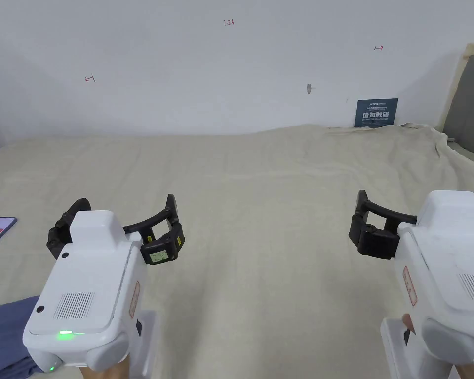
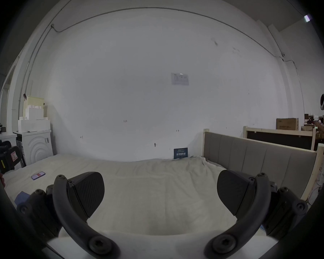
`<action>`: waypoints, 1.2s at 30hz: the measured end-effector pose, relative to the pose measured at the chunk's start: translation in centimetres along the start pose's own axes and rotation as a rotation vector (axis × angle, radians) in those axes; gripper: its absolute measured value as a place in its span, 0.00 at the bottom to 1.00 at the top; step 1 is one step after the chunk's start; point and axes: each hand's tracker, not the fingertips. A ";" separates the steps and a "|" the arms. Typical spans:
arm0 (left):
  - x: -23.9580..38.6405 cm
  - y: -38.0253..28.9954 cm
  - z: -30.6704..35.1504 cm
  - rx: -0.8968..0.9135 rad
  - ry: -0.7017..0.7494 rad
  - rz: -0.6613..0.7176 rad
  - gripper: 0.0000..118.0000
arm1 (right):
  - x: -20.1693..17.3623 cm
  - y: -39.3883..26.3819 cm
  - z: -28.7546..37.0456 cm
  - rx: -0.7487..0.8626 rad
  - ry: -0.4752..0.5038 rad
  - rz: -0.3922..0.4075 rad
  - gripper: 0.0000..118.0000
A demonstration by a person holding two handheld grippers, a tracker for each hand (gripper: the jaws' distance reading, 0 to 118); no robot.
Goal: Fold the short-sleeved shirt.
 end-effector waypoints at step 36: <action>-0.1 0.0 0.5 0.004 0.015 -0.014 1.00 | 0.2 0.0 0.8 0.001 0.023 0.000 1.00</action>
